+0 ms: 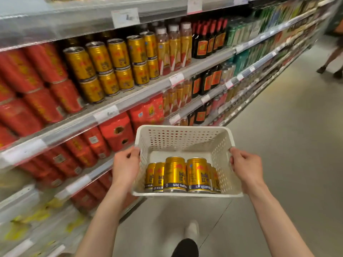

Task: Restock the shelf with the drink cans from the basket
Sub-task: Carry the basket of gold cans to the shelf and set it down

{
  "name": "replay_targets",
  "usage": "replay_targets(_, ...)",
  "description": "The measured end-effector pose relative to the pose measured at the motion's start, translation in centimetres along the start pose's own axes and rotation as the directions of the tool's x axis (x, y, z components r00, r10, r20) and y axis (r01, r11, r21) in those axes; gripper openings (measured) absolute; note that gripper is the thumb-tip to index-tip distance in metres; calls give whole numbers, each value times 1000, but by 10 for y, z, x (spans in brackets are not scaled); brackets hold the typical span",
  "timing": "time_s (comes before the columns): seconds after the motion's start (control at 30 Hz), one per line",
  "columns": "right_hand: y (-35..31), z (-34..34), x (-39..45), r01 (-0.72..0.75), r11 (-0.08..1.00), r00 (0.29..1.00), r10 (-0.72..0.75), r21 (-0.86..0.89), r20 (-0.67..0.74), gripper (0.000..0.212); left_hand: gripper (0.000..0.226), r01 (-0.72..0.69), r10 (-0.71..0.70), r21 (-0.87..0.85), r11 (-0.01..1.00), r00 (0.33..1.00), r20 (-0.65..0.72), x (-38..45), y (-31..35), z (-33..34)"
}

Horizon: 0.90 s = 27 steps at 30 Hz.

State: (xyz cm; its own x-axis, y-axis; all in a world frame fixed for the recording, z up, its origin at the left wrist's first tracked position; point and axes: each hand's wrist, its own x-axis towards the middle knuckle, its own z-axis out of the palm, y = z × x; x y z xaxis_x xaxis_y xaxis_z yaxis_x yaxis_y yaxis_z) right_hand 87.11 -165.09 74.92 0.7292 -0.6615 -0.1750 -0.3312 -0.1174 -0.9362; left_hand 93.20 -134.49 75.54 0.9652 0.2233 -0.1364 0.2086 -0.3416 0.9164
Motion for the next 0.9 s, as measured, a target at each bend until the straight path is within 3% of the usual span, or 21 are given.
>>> replay_targets(0.13,-5,-5,82,4,1000,999,-4,-8,-34,40,32,23,-20,-77,997,999,32,43,22,67)
replay_targets(0.3,-23,-15,171,55,997,998,-55,-58,-10,37,23,10,-13,-141,990,1000,-23,86,50,139)
replay_targets(0.43,-38,-12,230,65,996,997,-63,-56,43,25,42,39,-44,-145,989,998,-36,108,69,174)
replay_targets(0.5,-42,-8,255,68,995,995,-63,-70,79,28,49,52,-60,-134,990,996,-60,117,73,189)
replay_targets(0.7,-38,10,326,59,989,978,-30,-132,208,42,41,111,-130,-105,988,971,-201,134,68,230)
replay_targets(0.9,-30,42,384,141,972,908,-52,-186,415,40,39,183,-215,-118,976,891,-401,128,46,269)
